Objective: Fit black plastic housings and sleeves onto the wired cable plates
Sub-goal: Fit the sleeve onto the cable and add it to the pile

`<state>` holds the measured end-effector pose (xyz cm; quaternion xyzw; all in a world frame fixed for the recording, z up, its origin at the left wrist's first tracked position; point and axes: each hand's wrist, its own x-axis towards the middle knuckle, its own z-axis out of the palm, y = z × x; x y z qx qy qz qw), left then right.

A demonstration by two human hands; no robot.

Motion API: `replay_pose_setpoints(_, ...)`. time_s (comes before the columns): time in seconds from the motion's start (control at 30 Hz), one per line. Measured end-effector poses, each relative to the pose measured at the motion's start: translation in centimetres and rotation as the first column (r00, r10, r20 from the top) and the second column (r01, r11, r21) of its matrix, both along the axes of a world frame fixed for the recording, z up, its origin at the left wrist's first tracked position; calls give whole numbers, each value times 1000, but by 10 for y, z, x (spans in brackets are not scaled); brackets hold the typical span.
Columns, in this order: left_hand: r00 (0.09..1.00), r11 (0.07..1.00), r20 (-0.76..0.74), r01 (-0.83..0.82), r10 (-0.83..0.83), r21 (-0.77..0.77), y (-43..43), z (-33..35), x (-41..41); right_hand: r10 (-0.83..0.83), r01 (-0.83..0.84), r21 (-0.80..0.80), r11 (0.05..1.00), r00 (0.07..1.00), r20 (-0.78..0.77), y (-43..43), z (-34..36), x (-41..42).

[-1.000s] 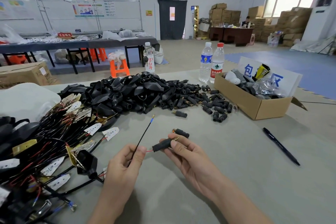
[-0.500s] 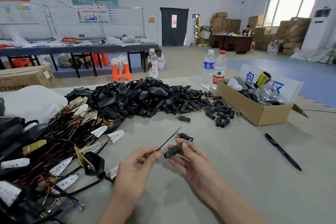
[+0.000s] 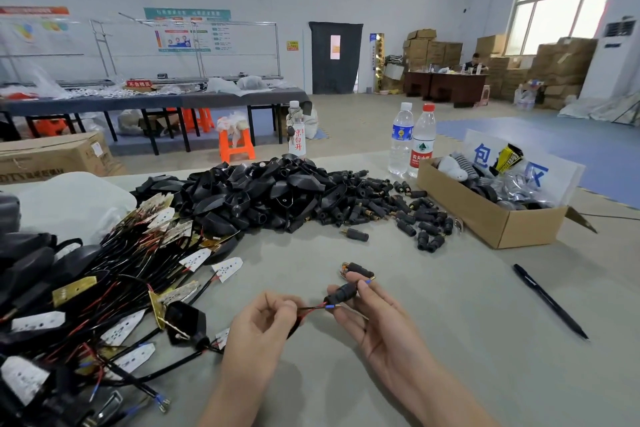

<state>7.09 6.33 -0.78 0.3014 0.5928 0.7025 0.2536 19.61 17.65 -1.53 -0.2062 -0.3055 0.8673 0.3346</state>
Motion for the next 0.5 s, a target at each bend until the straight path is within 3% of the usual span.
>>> replay_pose_setpoints(0.23,976,987,183,-136,119,83,8,-2,-3,13,-19,-117,993,999,-48,2,-2,-7)
replay_pose_setpoints(0.5,965,969,147,-231,216,88,11,-2,1,-1,-14,-181,983,997,-78,3,-4,-8)
